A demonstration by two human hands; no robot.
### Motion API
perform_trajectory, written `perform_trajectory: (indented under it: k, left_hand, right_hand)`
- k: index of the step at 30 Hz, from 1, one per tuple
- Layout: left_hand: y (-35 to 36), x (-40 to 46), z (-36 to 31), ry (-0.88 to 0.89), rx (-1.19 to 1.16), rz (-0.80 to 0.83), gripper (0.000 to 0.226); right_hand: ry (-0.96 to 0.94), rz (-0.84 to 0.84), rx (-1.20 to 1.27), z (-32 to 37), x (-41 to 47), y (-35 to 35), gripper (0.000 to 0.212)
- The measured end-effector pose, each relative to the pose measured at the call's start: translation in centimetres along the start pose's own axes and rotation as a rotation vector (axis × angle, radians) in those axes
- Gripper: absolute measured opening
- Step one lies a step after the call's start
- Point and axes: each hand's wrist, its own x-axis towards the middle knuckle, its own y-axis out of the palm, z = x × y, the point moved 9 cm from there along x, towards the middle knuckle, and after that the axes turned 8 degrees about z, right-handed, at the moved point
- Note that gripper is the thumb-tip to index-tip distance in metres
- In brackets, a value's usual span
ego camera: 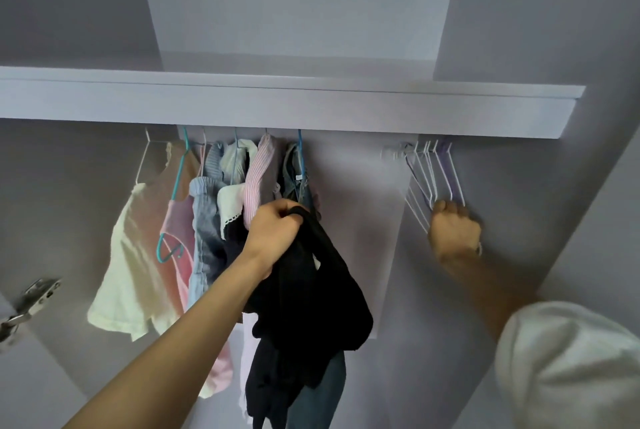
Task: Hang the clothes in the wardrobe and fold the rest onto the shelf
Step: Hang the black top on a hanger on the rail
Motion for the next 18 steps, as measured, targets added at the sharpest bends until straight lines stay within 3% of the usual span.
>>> perform_trajectory:
  k: [6,9,10,18]
  left_hand:
    - [-0.9,-0.1,-0.5,0.001,-0.004,-0.014,0.036]
    - [-1.0,-0.9,0.0,-0.018,-0.023,0.002,0.035]
    - [-1.7,-4.1,1.4,-0.056,0.003,0.024,0.035]
    - [-1.2,-4.4,2.5,-0.091,-0.010,0.073,0.027]
  right_hand:
    - [0.005,0.036,0.069,0.5,1.4,-1.2,0.031]
    - [0.073,-0.051,0.205,0.1,0.8,-1.9,0.029]
    - [0.107,-0.025,0.251,0.1,-2.9,-1.2,0.030]
    - [0.174,-0.093,0.924,0.5,-5.6,-0.8,0.024]
